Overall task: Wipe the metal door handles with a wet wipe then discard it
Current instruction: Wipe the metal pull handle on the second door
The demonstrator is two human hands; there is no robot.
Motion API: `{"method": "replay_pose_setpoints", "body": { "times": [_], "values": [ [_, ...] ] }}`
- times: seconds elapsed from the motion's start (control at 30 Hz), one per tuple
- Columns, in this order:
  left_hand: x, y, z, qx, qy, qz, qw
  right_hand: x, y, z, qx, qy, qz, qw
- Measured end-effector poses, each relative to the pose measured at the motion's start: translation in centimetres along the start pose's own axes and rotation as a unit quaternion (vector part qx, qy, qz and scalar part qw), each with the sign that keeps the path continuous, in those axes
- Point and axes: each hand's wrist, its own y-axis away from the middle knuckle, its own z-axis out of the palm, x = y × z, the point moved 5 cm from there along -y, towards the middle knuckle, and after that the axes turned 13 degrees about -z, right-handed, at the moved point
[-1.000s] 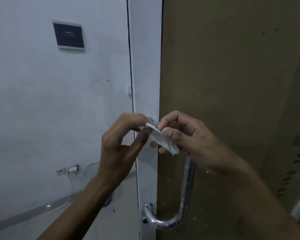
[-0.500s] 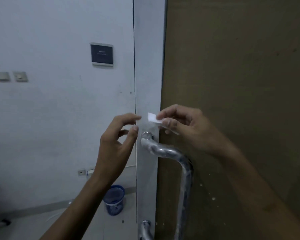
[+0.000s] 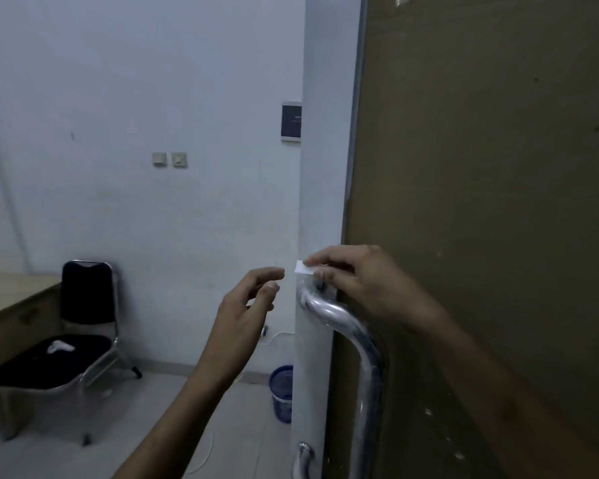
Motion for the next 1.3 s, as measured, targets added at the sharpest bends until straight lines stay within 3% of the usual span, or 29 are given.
{"method": "replay_pose_setpoints", "body": {
  "times": [0.17, 0.5, 0.8, 1.0, 1.3],
  "values": [
    [0.2, 0.4, 1.0, -0.011, 0.004, -0.004, 1.0, 0.7, 0.0, 0.7, -0.061, 0.067, -0.032, 0.995],
    [-0.8, -0.2, 1.9, -0.007, 0.041, -0.005, 0.999, -1.2, 3.0, 1.5, -0.186, -0.027, 0.011, 0.982],
    [-1.2, -1.1, 1.9, -0.016, 0.077, -0.01, 0.997, -2.4, 0.5, 3.1, -0.201, 0.143, 0.044, 0.968],
    [-1.2, -1.4, 1.7, -0.04, 0.061, 0.012, 0.997, -2.8, 3.1, 2.8, -0.185, 0.104, 0.038, 0.977],
    [-1.3, -2.9, 1.6, -0.057, 0.034, 0.033, 0.997, -3.1, -0.1, 4.7, -0.2, 0.185, 0.068, 0.96]
  ]
}}
